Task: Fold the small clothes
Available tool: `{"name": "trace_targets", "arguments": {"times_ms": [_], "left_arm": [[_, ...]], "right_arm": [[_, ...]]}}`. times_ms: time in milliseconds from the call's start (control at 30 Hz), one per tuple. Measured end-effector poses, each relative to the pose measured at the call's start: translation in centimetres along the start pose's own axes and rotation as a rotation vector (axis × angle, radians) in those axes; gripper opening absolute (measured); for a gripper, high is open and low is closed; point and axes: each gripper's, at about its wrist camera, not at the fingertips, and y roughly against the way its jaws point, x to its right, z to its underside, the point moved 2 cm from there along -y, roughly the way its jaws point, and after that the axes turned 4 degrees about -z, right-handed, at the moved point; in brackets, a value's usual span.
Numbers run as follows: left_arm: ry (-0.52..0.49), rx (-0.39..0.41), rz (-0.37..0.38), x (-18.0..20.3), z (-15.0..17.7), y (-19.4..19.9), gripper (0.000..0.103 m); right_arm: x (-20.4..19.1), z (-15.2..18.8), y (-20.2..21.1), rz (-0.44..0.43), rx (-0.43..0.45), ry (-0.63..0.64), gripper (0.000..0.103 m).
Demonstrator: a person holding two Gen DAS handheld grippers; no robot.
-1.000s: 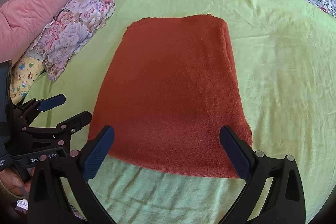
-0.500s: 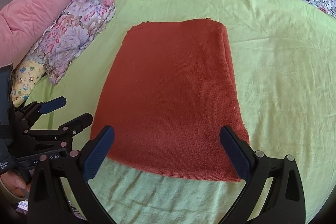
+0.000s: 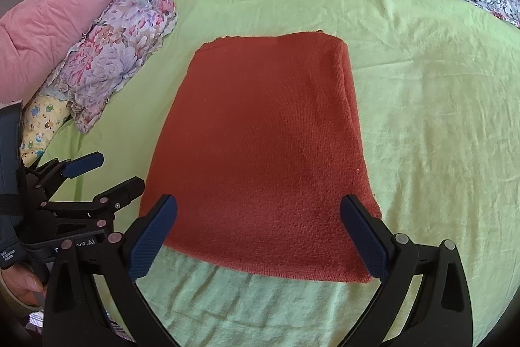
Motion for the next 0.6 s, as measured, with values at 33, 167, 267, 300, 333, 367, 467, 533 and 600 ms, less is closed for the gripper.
{"name": "trace_targets", "arguments": {"times_ms": [33, 167, 267, 300, 333, 367, 467, 533, 600], "left_arm": [[0.002, 0.002, -0.002, -0.1, 0.0, 0.0, 0.088], [0.014, 0.001, -0.004, -0.6, -0.1, 0.0, 0.088], [0.029, 0.001, -0.014, -1.4, -0.1, 0.0, 0.088], [0.034, 0.000, -0.018, -1.6, -0.1, -0.1, 0.088], [0.037, 0.000, -0.021, -1.8, -0.1, -0.1, 0.088], [0.040, -0.001, -0.024, -2.1, 0.0, -0.2, 0.088], [0.043, -0.003, -0.029, -2.5, 0.0, -0.3, 0.088], [0.045, -0.002, -0.033, -2.6, 0.0, -0.3, 0.088], [0.046, -0.002, -0.033, -2.7, 0.0, -0.2, 0.088]], "right_arm": [[0.0, -0.1, 0.0, 0.001, 0.000, 0.000, 0.100], [0.0, -0.1, 0.1, 0.000, 0.002, -0.001, 0.100], [0.0, -0.2, 0.1, 0.003, 0.003, 0.001, 0.100], [0.0, -0.2, 0.1, 0.004, 0.003, 0.001, 0.100], [0.1, -0.3, 0.0, 0.005, 0.002, 0.001, 0.100], [0.2, -0.3, -0.1, 0.007, 0.001, 0.000, 0.100], [0.2, -0.5, -0.3, 0.011, 0.000, -0.003, 0.100], [0.2, -0.6, -0.3, 0.013, 0.006, -0.001, 0.100], [0.1, -0.6, -0.3, 0.015, 0.010, 0.000, 0.100]]}}
